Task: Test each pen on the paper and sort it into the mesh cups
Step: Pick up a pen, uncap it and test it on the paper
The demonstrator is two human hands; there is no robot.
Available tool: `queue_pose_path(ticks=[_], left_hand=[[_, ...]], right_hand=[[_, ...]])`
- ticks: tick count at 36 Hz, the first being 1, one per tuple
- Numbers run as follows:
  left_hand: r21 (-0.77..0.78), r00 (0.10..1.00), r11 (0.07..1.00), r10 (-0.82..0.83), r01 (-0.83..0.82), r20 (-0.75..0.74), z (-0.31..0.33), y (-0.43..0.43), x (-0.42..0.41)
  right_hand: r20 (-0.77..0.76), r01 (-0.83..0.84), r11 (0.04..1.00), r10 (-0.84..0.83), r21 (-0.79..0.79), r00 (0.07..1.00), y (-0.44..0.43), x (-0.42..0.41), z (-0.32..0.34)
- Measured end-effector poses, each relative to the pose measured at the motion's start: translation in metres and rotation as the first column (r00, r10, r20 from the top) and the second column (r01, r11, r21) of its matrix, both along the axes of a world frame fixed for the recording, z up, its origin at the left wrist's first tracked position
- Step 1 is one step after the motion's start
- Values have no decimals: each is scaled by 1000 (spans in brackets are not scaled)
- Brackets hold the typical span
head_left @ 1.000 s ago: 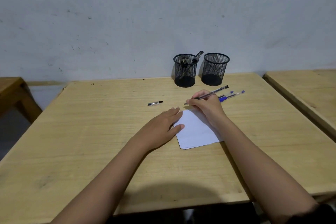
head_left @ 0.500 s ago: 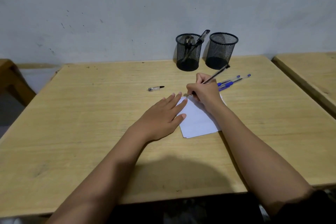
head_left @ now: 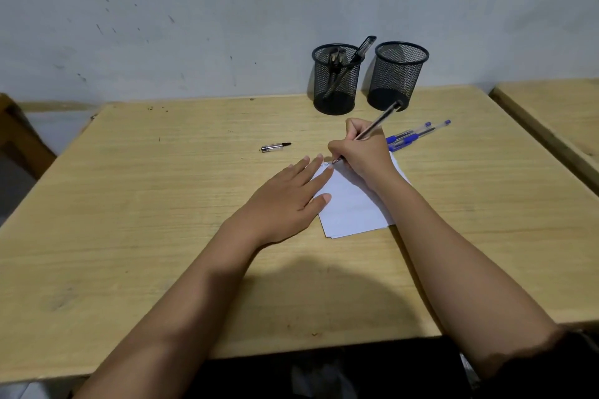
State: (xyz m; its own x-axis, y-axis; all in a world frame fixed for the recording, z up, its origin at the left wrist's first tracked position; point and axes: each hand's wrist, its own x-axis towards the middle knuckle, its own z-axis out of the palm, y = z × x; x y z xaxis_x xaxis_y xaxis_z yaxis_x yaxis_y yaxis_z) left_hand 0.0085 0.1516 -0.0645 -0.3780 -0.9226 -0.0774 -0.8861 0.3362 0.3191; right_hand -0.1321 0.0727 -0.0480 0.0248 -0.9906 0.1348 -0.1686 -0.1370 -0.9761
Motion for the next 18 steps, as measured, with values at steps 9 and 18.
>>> queue_pose_path(ticks=[9, 18], left_hand=[[-11, 1000, 1000, 4, -4, -16, -1, 0, 0], [-34, 992, 999, 21, -25, -120, 0, 1, 0]], right_hand=[[-108, -3, 999, -3, -52, 994, -2, -4, -1], [102, 83, 996, -79, -34, 992, 0, -15, 8]])
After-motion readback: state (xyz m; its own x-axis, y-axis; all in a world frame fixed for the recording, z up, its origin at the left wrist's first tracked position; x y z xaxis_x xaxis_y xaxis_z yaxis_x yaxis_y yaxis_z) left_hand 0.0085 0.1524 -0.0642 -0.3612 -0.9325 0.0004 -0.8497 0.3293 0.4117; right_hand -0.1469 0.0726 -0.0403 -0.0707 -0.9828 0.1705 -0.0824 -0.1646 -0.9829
